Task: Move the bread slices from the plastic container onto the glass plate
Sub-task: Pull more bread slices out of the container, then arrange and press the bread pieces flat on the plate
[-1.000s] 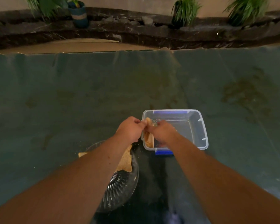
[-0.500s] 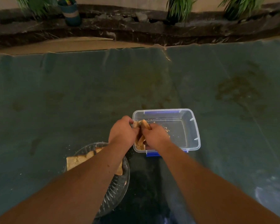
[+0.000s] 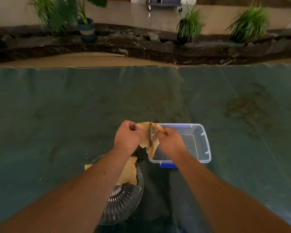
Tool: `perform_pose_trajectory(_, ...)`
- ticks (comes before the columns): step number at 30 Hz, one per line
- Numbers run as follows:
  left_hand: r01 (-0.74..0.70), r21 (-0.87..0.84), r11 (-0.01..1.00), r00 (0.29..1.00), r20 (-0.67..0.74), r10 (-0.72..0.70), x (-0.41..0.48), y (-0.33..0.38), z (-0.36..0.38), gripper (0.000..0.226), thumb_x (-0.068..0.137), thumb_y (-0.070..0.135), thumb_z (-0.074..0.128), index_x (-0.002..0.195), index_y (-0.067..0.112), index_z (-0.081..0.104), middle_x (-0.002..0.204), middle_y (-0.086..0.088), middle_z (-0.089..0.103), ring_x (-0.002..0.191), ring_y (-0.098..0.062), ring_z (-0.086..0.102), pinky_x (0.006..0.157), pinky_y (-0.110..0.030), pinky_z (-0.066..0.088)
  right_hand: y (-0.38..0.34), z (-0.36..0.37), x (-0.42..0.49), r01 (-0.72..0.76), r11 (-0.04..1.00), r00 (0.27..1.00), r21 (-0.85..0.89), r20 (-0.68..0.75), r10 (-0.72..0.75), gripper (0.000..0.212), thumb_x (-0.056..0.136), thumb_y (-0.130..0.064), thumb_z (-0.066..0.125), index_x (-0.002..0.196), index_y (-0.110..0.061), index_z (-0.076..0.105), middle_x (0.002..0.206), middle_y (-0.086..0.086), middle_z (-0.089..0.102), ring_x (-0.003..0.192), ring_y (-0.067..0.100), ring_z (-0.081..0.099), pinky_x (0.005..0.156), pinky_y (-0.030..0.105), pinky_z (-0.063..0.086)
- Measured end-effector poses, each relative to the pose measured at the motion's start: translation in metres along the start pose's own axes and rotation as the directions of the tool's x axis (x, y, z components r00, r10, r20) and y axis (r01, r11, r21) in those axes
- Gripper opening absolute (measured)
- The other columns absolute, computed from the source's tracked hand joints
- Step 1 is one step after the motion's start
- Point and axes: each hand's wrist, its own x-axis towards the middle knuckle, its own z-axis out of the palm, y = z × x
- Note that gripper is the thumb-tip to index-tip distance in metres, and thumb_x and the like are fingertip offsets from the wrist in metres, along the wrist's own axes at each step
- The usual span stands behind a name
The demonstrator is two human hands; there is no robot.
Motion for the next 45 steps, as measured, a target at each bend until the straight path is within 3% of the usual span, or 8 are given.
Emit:
perform_pose_trajectory(5, -0.036, -0.048, 0.998, 0.998, -0.051, 0.034, -0.012, 0.004, -0.058, 0.011, 0.086, 0.024, 0.069, 0.094, 0.029, 0.063, 0.088, 0.002, 0.071, 0.073, -0.017, 0.068, 0.055, -0.034, 0.054, -0.024, 0.002, -0.025, -0.01, 0.953, 0.999, 0.301, -0.028, 0.019, 0.022, 0.101, -0.049, 0.055, 0.098, -0.031, 0.068, 0.101, -0.002, 0.074, 0.093, 0.021, 0.071, 0.088, 0.049, 0.058)
perform_pose_trajectory(11, 0.058, -0.163, 0.985, 0.994, -0.077, -0.071, -0.035, -0.027, -0.126, 0.014, 0.079, 0.023, 0.066, 0.091, 0.017, 0.068, 0.083, -0.006, 0.071, 0.074, -0.025, 0.065, 0.064, -0.04, 0.052, -0.041, 0.026, -0.06, -0.068, 0.798, 0.997, 0.599, 0.076, 0.028, 0.018, 0.1, -0.026, 0.063, 0.091, -0.027, 0.079, 0.099, 0.0, 0.083, 0.088, 0.024, 0.079, 0.073, 0.039, 0.061)
perform_pose_trajectory(19, 0.246, -0.172, 0.954, 0.968, -0.007, -0.251, -0.065, -0.113, -0.172, 0.031, 0.065, 0.027, 0.061, 0.091, 0.012, 0.07, 0.092, -0.018, 0.074, 0.082, -0.036, 0.071, 0.078, -0.063, 0.061, -0.018, 0.077, -0.094, -0.179, 0.848, 0.963, 0.499, 0.265, 0.048, 0.017, 0.104, -0.02, 0.058, 0.107, -0.014, 0.073, 0.1, 0.007, 0.083, 0.092, 0.029, 0.079, 0.095, 0.054, 0.056)
perform_pose_trajectory(26, 0.356, -0.195, 0.914, 0.934, 0.039, -0.355, -0.061, -0.161, -0.162, 0.033, 0.065, 0.027, 0.06, 0.093, 0.012, 0.068, 0.088, -0.013, 0.071, 0.078, -0.029, 0.068, 0.074, -0.051, 0.059, 0.014, 0.102, -0.089, -0.382, 0.852, 0.858, 0.357, 0.48, 0.184, 0.027, 0.104, -0.024, 0.05, 0.12, -0.013, 0.069, 0.11, 0.011, 0.08, 0.1, 0.032, 0.077, 0.099, 0.055, 0.051)
perform_pose_trajectory(30, 0.21, 0.323, 0.923, 0.972, 0.029, -0.231, -0.058, -0.177, -0.152, 0.038, 0.083, 0.029, 0.066, 0.119, 0.021, 0.057, 0.108, 0.0, 0.067, 0.089, -0.02, 0.065, 0.07, -0.036, 0.048, 0.036, 0.112, -0.085, -0.107, 0.964, 0.972, -0.243, 0.178, 0.153, 0.017, 0.099, -0.03, 0.059, 0.112, -0.02, 0.061, 0.094, 0.0, 0.068, 0.085, 0.018, 0.066, 0.078, 0.041, 0.055)
perform_pose_trajectory(35, -0.099, 0.756, 0.647, 0.994, 0.102, 0.032, -0.063, -0.182, -0.151, 0.061, 0.083, 0.034, 0.069, 0.138, 0.022, 0.045, 0.131, -0.005, 0.054, 0.114, -0.027, 0.054, 0.083, -0.042, 0.052, 0.043, 0.118, -0.091, 0.086, 0.904, 0.996, -0.419, 0.051, -0.072, 0.037, 0.095, -0.023, 0.059, 0.131, -0.023, 0.054, 0.122, 0.006, 0.063, 0.102, 0.024, 0.06, 0.084, 0.041, 0.052)
perform_pose_trajectory(40, -0.426, 0.799, 0.423, 0.903, 0.4, 0.155, -0.065, -0.181, -0.147, 0.057, 0.088, 0.037, 0.065, 0.14, 0.024, 0.046, 0.137, -0.002, 0.05, 0.119, -0.024, 0.049, 0.095, -0.04, 0.051, 0.04, 0.114, -0.095, 0.367, 0.739, 0.925, -0.566, 0.137, -0.354, 0.044, 0.091, -0.018, 0.06, 0.134, -0.027, 0.057, 0.13, 0.003, 0.059, 0.12, 0.025, 0.05, 0.104, 0.047, 0.05)
perform_pose_trajectory(45, -0.442, 0.796, 0.413, 0.897, 0.398, 0.192, -0.064, -0.181, -0.139, 0.058, 0.088, 0.039, 0.065, 0.14, 0.023, 0.045, 0.139, -0.003, 0.05, 0.118, -0.024, 0.05, 0.095, -0.04, 0.051, 0.039, 0.115, -0.1, 0.48, 0.693, 0.875, -0.537, 0.353, -0.332, 0.061, 0.092, -0.067, 0.042, 0.138, -0.029, 0.057, 0.134, -0.002, 0.061, 0.123, 0.024, 0.051, 0.104, 0.049, 0.045)
